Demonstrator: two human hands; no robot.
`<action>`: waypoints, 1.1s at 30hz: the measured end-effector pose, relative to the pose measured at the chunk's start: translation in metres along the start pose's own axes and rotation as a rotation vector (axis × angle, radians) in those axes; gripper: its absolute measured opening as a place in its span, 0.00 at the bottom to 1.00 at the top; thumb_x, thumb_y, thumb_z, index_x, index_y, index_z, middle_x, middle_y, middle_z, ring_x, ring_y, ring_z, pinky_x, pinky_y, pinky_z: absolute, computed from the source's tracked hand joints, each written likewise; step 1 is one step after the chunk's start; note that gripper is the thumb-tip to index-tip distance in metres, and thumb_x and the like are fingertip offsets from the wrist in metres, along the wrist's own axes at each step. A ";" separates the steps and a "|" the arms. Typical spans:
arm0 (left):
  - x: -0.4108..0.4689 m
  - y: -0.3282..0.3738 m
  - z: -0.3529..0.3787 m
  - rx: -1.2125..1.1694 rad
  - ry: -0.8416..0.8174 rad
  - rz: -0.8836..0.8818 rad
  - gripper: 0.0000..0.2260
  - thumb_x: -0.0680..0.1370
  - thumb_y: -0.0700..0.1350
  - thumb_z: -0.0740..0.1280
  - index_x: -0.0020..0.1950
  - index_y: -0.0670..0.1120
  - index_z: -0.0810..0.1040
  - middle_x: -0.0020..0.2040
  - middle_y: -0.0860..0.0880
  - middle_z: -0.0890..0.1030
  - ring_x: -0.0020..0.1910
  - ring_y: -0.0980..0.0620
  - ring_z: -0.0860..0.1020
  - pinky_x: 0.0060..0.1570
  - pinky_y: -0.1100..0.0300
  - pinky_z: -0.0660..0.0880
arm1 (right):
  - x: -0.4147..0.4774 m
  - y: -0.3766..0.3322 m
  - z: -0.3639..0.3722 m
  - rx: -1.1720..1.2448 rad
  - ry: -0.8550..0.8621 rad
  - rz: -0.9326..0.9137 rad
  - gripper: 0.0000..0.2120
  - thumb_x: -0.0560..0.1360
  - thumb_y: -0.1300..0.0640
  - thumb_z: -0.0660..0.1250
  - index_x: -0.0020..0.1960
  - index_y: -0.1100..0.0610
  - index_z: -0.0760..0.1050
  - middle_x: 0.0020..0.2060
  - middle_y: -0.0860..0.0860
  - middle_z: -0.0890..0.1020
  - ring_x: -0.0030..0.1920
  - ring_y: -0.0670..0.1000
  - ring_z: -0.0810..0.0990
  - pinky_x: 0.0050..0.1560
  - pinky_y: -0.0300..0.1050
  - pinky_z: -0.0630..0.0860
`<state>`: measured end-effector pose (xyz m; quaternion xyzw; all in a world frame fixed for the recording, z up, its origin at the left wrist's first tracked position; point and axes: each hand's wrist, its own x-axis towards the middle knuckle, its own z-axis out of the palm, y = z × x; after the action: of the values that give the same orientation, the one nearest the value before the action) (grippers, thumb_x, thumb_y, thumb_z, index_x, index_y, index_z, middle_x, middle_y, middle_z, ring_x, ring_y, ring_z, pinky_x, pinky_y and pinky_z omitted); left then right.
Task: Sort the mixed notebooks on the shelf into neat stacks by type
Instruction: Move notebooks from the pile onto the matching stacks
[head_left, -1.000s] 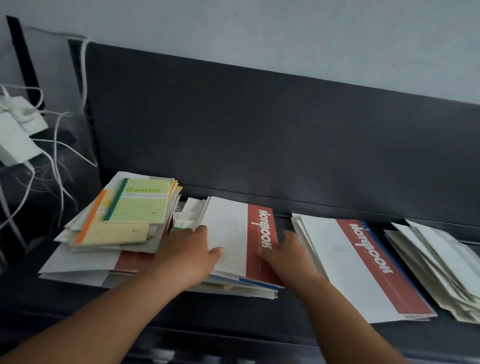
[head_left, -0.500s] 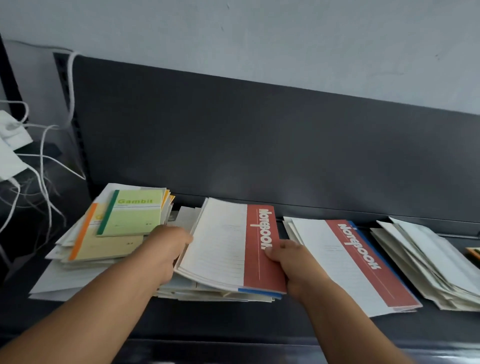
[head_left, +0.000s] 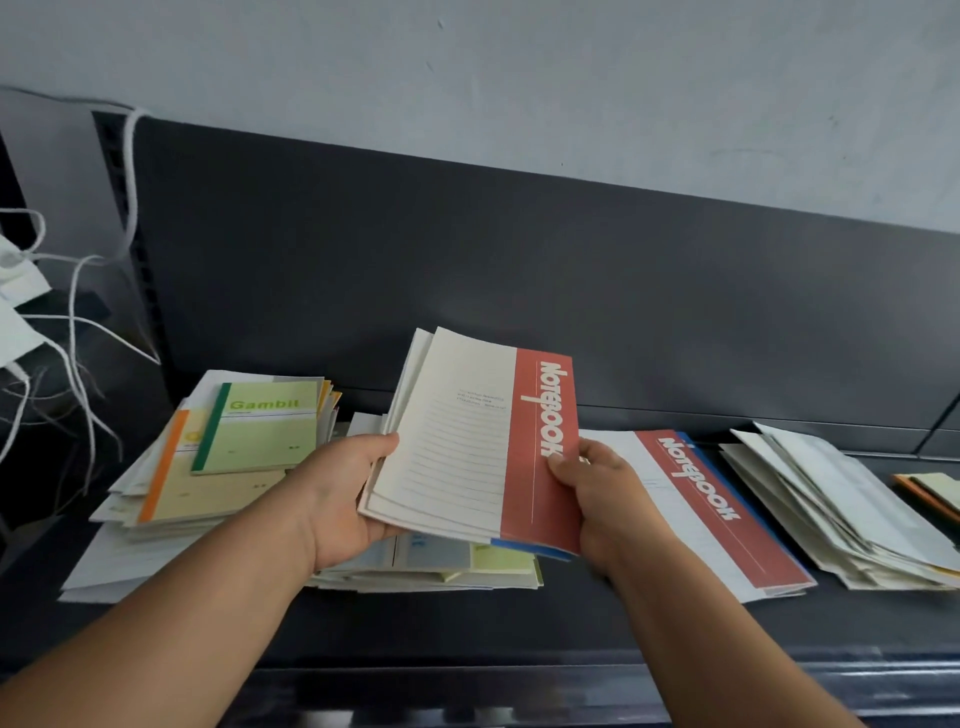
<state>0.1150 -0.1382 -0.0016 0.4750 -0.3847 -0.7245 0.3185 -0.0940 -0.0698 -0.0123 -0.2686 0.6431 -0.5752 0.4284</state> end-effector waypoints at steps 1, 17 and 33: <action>-0.002 0.000 0.002 0.010 0.006 0.007 0.15 0.82 0.47 0.59 0.61 0.40 0.78 0.54 0.39 0.83 0.54 0.39 0.81 0.47 0.46 0.79 | 0.000 0.000 0.000 0.002 0.006 -0.010 0.04 0.81 0.56 0.64 0.55 0.53 0.75 0.47 0.51 0.85 0.45 0.54 0.85 0.47 0.53 0.82; -0.013 -0.005 0.039 0.076 0.029 0.251 0.05 0.80 0.42 0.65 0.53 0.47 0.79 0.45 0.47 0.85 0.45 0.47 0.83 0.40 0.55 0.77 | -0.010 -0.006 -0.036 0.046 0.157 -0.043 0.08 0.79 0.63 0.65 0.56 0.53 0.75 0.49 0.52 0.85 0.48 0.56 0.85 0.54 0.61 0.80; 0.000 -0.025 0.146 0.243 0.221 0.511 0.06 0.80 0.43 0.63 0.51 0.52 0.78 0.44 0.56 0.80 0.46 0.55 0.77 0.41 0.62 0.72 | 0.019 -0.024 -0.155 -0.098 0.227 -0.113 0.12 0.79 0.64 0.65 0.60 0.53 0.76 0.51 0.50 0.84 0.49 0.54 0.84 0.43 0.52 0.81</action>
<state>-0.0238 -0.0888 0.0135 0.4735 -0.5384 -0.5136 0.4713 -0.2400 -0.0114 0.0015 -0.2581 0.6986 -0.5932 0.3059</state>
